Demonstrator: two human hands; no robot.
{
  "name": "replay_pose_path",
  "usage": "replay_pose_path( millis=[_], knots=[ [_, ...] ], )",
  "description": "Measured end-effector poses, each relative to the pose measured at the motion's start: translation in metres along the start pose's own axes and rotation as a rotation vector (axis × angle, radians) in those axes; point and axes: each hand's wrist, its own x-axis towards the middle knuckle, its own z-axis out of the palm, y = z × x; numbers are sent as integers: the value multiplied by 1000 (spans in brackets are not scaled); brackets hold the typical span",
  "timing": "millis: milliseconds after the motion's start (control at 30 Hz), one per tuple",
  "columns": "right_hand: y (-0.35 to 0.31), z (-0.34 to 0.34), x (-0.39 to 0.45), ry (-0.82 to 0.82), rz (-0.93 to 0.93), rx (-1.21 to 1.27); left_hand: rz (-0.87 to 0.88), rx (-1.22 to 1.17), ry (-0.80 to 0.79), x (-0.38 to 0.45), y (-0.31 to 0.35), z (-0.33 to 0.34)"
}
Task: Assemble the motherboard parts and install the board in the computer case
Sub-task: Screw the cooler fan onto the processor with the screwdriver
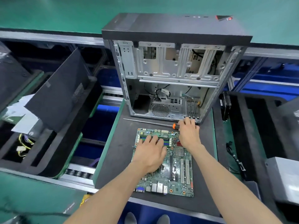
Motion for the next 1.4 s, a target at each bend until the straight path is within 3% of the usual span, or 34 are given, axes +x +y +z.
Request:
replay_pose_path(
  millis=[167,400,533,633,733,833,900,1033,1133,1233,1400],
  knots=[
    [6,-7,-16,13,-10,59,-15,-75,91,-1,-3,5],
    [9,-45,-48,9,-51,63,-158,-352,433,8,-18,-11],
    [-2,-73,-63,-10,-94,142,-27,-290,292,26,-46,-37],
    [-10,-96,-73,29,-62,236,-33,-554,192,29,-54,-51],
    [-19,-122,-81,102,-19,269,-47,-797,188,22,-52,-55],
    [-32,-150,-83,110,-23,176,9,-896,217,16,-47,-58],
    [-40,-165,-84,133,-44,271,10,-957,233,14,-46,-62],
    [-60,-191,-95,438,-102,698,32,-1080,267,10,-42,-75],
    [-77,-205,-99,617,-128,847,107,-1164,276,9,-31,-91],
    [-91,-213,-96,692,-167,825,145,-1229,272,9,-17,-100],
    [-98,-205,-93,661,-206,692,155,-1245,233,8,-12,-91]
  ],
)
